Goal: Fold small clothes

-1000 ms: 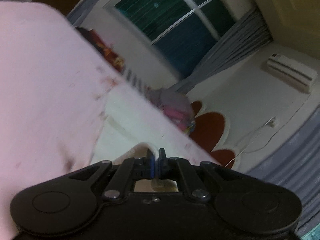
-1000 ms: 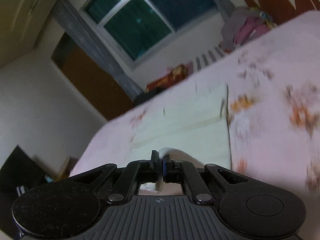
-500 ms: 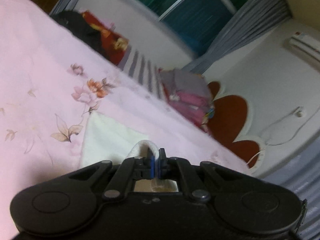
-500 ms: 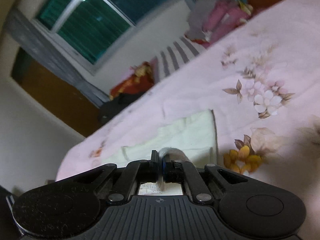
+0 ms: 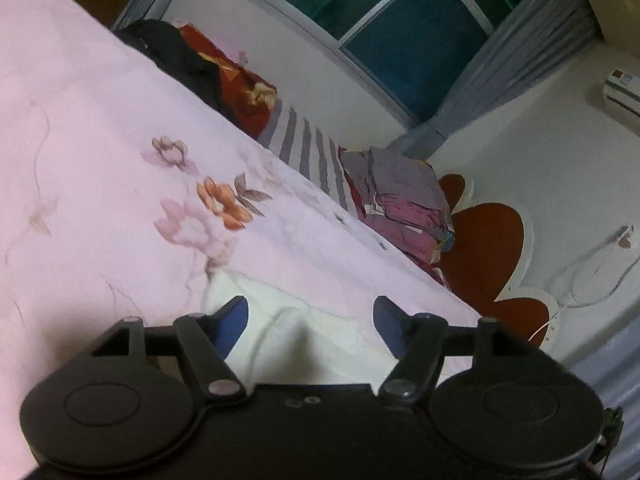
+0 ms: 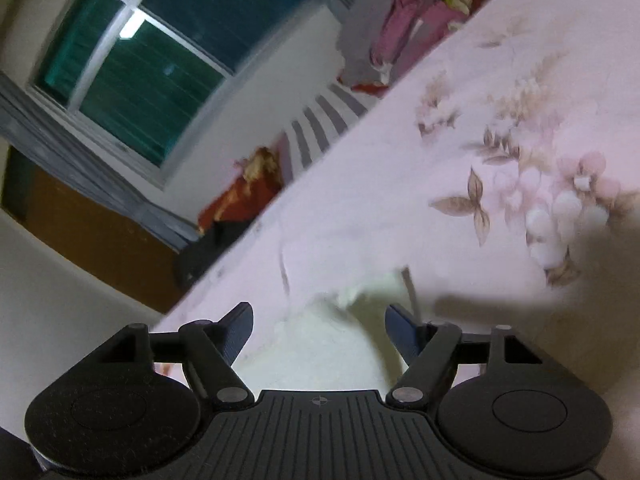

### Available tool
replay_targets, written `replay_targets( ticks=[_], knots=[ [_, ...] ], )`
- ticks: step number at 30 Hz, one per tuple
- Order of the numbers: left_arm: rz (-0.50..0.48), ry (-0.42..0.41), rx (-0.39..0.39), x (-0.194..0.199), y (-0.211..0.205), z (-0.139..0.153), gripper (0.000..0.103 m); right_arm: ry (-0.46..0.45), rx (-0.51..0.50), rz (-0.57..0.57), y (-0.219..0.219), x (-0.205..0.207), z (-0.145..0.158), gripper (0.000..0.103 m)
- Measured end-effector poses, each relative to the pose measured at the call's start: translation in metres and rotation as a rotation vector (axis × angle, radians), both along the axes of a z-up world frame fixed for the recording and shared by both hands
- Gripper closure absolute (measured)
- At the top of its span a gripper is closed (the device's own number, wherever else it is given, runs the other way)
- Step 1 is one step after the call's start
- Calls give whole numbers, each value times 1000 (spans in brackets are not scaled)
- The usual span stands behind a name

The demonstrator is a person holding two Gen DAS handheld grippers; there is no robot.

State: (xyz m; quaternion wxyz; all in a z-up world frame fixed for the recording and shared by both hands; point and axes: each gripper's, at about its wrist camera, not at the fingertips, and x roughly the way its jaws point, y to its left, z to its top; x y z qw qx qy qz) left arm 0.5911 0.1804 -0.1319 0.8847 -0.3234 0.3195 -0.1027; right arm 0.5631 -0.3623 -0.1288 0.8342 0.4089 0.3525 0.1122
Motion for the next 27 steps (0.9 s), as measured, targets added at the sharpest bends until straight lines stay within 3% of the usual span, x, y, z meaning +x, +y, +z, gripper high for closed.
replay_targets(
  ticks=[2, 4, 8, 10, 12, 13, 17, 19, 21, 22, 27],
  knots=[
    [-47, 31, 70, 6, 1, -1, 52, -5, -53, 35, 1, 0, 3, 35],
    [-106, 59, 144, 13, -4, -2, 60, 0, -156, 98, 13, 4, 6, 50],
    [-228, 72, 313, 28, -27, -2, 62, 31, -345, 208, 45, 17, 0, 55],
    [-272, 75, 354, 32, -36, -3, 65, 41, -390, 237, 55, 20, -6, 57],
    [-314, 101, 389, 37, -46, -8, 72, 66, -448, 250, 63, 24, -13, 68],
    [-319, 113, 401, 40, -48, -10, 77, 70, -474, 255, 66, 25, -15, 69],
    [-312, 122, 378, 43, -48, -16, 77, 64, -520, 272, 72, 24, -17, 72],
    [-310, 121, 367, 43, -47, -18, 83, 61, -531, 282, 74, 21, -13, 74],
    [-313, 108, 358, 42, -46, -18, 100, 51, -550, 299, 76, 22, -13, 95],
    [-300, 93, 354, 40, -45, -16, 100, 42, -564, 305, 78, 21, -12, 101],
    [-232, -37, 344, 29, -43, 1, 101, -64, -634, 231, 81, 13, 4, 101]
  ],
)
